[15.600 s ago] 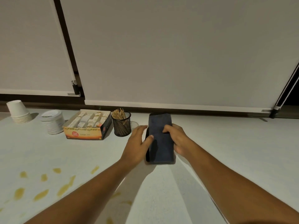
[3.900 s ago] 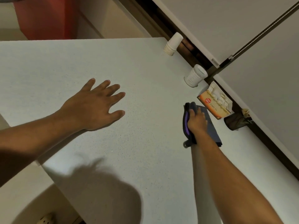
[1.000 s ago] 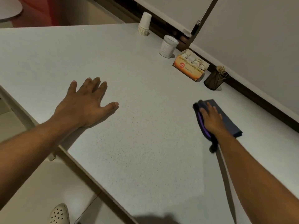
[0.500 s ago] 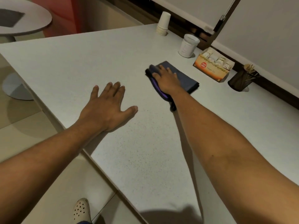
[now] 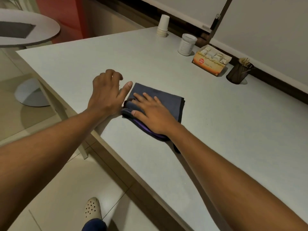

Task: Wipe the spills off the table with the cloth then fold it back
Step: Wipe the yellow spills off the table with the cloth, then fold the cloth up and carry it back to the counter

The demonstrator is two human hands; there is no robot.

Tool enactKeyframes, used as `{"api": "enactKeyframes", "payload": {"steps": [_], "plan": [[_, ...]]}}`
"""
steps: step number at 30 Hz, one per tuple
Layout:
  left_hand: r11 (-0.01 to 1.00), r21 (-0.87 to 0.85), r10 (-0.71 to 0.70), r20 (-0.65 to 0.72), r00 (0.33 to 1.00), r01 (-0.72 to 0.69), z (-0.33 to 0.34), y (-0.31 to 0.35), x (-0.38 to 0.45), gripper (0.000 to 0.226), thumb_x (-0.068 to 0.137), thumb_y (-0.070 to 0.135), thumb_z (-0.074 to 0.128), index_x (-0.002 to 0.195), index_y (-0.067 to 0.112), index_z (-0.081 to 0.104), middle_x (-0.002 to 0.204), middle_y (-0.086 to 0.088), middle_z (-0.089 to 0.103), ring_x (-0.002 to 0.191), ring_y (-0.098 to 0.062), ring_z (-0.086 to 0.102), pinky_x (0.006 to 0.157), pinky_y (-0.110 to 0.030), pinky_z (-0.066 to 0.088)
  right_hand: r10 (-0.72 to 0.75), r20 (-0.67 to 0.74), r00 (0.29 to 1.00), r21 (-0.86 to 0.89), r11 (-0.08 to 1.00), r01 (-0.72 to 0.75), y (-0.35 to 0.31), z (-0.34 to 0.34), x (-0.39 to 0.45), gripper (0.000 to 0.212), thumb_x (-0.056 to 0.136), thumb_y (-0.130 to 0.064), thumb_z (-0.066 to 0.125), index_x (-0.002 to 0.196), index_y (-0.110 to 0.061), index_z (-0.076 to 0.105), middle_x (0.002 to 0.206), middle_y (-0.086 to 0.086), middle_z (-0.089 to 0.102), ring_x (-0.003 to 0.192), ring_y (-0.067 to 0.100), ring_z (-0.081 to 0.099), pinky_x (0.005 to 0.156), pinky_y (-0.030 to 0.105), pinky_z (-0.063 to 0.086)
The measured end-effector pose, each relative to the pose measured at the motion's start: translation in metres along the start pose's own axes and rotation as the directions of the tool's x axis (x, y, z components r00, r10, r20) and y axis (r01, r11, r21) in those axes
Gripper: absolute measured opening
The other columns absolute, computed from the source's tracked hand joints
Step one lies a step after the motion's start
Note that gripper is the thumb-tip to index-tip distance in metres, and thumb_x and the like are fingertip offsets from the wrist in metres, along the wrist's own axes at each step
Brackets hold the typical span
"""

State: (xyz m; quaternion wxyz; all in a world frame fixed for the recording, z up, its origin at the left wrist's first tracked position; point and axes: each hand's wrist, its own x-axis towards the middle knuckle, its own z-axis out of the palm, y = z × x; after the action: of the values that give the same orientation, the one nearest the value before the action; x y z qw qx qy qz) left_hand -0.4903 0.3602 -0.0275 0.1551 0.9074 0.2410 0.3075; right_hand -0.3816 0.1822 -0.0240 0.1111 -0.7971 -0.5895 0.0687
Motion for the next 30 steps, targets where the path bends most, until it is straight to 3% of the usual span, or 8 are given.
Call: {"api": "enactKeyframes", "payload": {"steps": [5, 7, 11, 14, 17, 20, 26, 30], "plan": [[1.000, -0.010, -0.003, 0.017, 1.000, 0.003, -0.019, 0.012, -0.019, 0.029, 0.099, 0.040, 0.052, 0.108, 0.013, 0.057, 0.098, -0.006, 0.061, 0.091, -0.030, 0.059, 0.085, -0.045, 0.031, 0.001, -0.025, 1.000, 0.086, 0.996, 0.001, -0.023, 0.001, -0.036, 0.067, 0.106, -0.063, 0.036, 0.165, -0.033, 0.028, 0.176, -0.007, 0.019, 0.163, 0.019, 0.008, 0.131, 0.050, 0.006], [0.997, -0.079, 0.036, 0.104, 0.994, -0.027, -0.031, 0.013, -0.034, 0.026, 0.097, 0.042, 0.053, 0.106, 0.018, 0.058, 0.086, 0.002, 0.065, 0.080, -0.024, 0.062, 0.084, -0.042, 0.034, 0.049, -0.112, 0.993, 0.226, 0.974, -0.023, -0.028, -0.008, -0.044, 0.062, 0.104, -0.056, 0.052, 0.159, -0.029, 0.042, 0.170, -0.005, 0.034, 0.161, 0.018, 0.020, 0.131, 0.043, 0.015], [0.963, -0.155, 0.253, 0.229, 0.940, -0.222, -0.056, 0.008, -0.070, 0.027, 0.095, 0.054, 0.057, 0.103, 0.030, 0.066, 0.085, 0.017, 0.067, 0.074, -0.007, 0.053, 0.081, -0.038, 0.036, 0.081, -0.365, 0.928, 0.183, 0.983, -0.014, -0.026, -0.028, -0.071, 0.022, 0.099, -0.035, 0.070, 0.112, -0.018, 0.075, 0.112, -0.002, 0.070, 0.107, 0.014, 0.063, 0.094, 0.037, 0.053], [0.958, -0.123, 0.285, 0.293, 0.913, -0.259, -0.064, 0.003, -0.082, 0.027, 0.096, 0.054, 0.063, 0.111, 0.032, 0.067, 0.092, 0.018, 0.067, 0.085, -0.014, 0.057, 0.084, -0.040, 0.036, 0.081, -0.263, 0.961, 0.134, 0.990, -0.047, -0.023, -0.041, -0.105, 0.014, 0.095, -0.032, 0.074, 0.101, -0.020, 0.080, 0.092, -0.008, 0.069, 0.080, 0.005, 0.062, 0.075, 0.031, 0.057], [0.966, -0.106, 0.258, 0.339, 0.905, -0.235, -0.065, 0.006, -0.082, 0.032, 0.095, 0.052, 0.068, 0.121, 0.033, 0.064, 0.101, 0.012, 0.070, 0.094, -0.019, 0.054, 0.085, -0.045, 0.039, 0.088, -0.068, 0.994, 0.017, 0.996, -0.087, -0.030, -0.048, -0.124, 0.035, 0.090, -0.047, 0.076, 0.117, -0.023, 0.079, 0.100, -0.008, 0.071, 0.085, 0.006, 0.064, 0.075, 0.029, 0.058], [0.963, -0.179, 0.251, 0.337, 0.907, -0.201, -0.063, 0.010, -0.081, 0.032, 0.095, 0.045, 0.071, 0.123, 0.031, 0.064, 0.097, 0.010, 0.068, 0.090, -0.019, 0.051, 0.083, -0.043, 0.040, 0.114, -0.013, 0.993, -0.065, 0.991, -0.114, -0.040, -0.047, -0.127, 0.047, 0.089, -0.047, 0.077, 0.128, -0.021, 0.075, 0.106, -0.002, 0.070, 0.093, 0.016, 0.065, 0.077, 0.034, 0.059], [0.931, -0.330, 0.289, 0.395, 0.872, -0.159, -0.059, 0.009, -0.070, 0.017, 0.094, 0.028, 0.077, 0.110, 0.032, 0.071, 0.085, 0.022, 0.060, 0.084, -0.006, 0.053, 0.068, -0.024, 0.036, 0.130, -0.024, 0.991, -0.168, 0.977, -0.132, -0.046, -0.043, -0.117, 0.034, 0.100, -0.033, 0.064, 0.131, -0.022, 0.072, 0.118, -0.001, 0.070, 0.100, 0.016, 0.067, 0.090, 0.025, 0.054], [0.882, -0.369, 0.433, 0.386, 0.815, -0.294, -0.069, -0.002, -0.056, 0.031, 0.089, 0.023, 0.084, 0.119, 0.031, 0.081, 0.091, 0.013, 0.075, 0.083, -0.011, 0.056, 0.071, -0.029, 0.042, 0.175, -0.011, 0.985, -0.194, 0.966, -0.174, -0.051, -0.043, -0.109, 0.026, 0.097, -0.025, 0.067, 0.121, -0.017, 0.073, 0.109, 0.001, 0.072, 0.093, 0.018, 0.066, 0.085, 0.029, 0.057]]}}
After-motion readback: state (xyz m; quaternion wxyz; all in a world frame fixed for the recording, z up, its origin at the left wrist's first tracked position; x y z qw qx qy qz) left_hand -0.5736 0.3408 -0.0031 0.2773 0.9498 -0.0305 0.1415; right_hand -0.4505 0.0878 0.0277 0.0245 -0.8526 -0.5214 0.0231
